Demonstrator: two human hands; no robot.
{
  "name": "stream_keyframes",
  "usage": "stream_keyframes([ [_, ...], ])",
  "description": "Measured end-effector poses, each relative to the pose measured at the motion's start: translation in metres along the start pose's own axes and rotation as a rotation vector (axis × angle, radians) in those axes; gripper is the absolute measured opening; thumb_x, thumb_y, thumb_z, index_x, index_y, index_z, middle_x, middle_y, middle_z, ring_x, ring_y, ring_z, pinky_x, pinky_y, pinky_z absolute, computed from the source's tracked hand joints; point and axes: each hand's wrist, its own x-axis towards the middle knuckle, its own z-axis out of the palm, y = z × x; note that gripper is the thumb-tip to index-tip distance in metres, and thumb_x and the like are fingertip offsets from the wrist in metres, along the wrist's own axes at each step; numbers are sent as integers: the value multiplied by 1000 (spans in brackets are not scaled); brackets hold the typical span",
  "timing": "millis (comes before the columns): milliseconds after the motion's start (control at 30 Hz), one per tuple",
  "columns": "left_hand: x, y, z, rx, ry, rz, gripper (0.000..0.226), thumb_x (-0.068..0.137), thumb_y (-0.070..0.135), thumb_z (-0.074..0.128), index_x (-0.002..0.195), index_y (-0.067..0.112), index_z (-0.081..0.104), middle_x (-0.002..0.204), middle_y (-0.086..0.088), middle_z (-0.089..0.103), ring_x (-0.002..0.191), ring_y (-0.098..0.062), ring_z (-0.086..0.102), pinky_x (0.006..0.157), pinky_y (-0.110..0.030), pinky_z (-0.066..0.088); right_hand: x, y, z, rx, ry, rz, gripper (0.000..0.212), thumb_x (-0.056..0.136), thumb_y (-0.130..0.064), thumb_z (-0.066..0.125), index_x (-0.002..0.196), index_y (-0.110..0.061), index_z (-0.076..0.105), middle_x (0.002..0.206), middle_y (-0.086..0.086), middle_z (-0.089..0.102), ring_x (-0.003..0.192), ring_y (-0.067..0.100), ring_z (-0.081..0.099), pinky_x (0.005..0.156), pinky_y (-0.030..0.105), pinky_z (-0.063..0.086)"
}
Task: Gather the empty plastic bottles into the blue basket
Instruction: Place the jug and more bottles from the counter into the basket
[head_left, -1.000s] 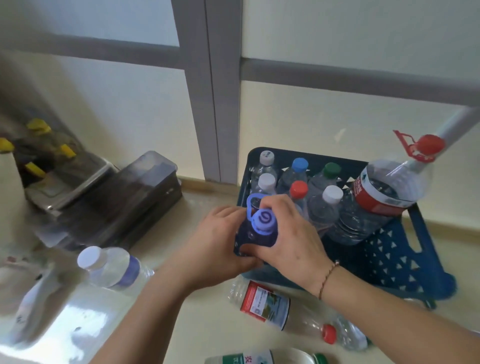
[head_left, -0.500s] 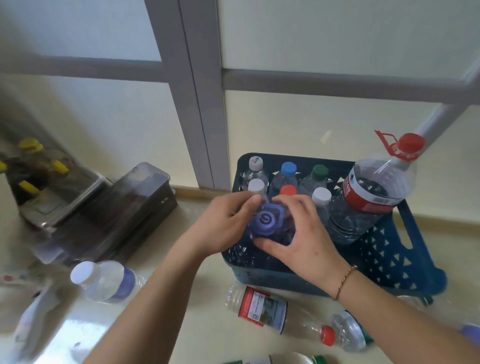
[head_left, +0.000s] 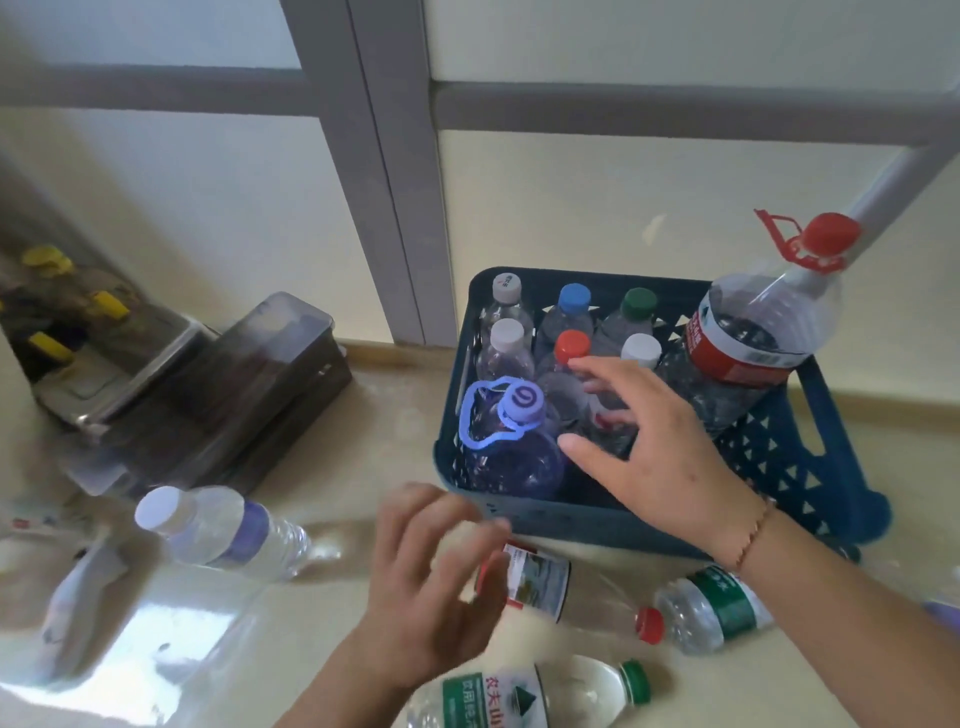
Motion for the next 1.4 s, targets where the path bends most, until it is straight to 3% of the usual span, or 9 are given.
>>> stream_keyframes([
  [100,-43,6,37,-11,-478,394,21,90,15,62,110,14,67,110,-8,67,95,-29,62,95,-37,47,-26,8,-17,-42,195,-84,47,80,-11,76,124,-15,58,118,-3,59,111,9,57,91,31,53],
  [200,-60,-8,76,157,-848,338,60,80,39,66,135,18,54,130,-8,64,114,-30,63,105,-40,42,-47,17,-30,-78,241,-152,39,82,-7,72,120,-8,61,116,-1,60,111,8,56,94,29,51],
  [300,-50,-11,98,256,-1025,228,88,58,50,79,136,20,48,119,-8,69,100,-28,68,88,-38,55,-72,27,-39,-122,337,-261,29,81,-2,68,110,-3,66,108,10,65,106,20,61,95,30,49],
  [500,-24,-1,87,87,-892,111,83,51,40,75,128,21,51,102,-4,75,83,-25,73,71,-33,60,-142,58,-27,-160,224,-440,47,59,11,79,98,-10,63,97,11,69,96,29,65,85,36,52],
  [700,43,66,26,-131,-468,-50,83,50,54,91,121,23,64,112,12,71,103,-1,62,88,-13,46,-141,26,-59,42,221,-143,61,82,-48,71,134,-33,45,137,-2,49,125,17,53,91,29,52],
  [833,96,107,28,-223,-309,-124,79,62,70,77,123,24,55,118,21,64,115,14,54,91,-7,44,-97,-17,-110,353,44,-6,75,39,-60,90,100,-20,70,117,9,68,110,20,64,75,24,55],
  [867,112,110,33,-257,-287,-163,77,68,72,72,125,24,53,117,18,66,111,8,59,87,-14,51,-87,-23,-120,416,47,-94,71,55,-58,86,114,-25,64,119,1,68,106,15,67,76,25,57],
  [1100,183,55,31,-359,-519,-236,77,74,68,71,136,28,49,125,16,64,114,-12,63,91,-44,54,-20,-33,-138,323,215,-196,52,86,-30,71,129,-30,42,110,-16,61,104,14,63,71,26,60],
  [1400,163,-2,49,0,-644,-127,92,68,40,82,146,33,36,115,14,67,102,-11,64,94,-35,49,17,25,-47,51,-151,-75,54,91,-29,60,136,-34,30,116,0,50,99,16,56,89,39,52],
])
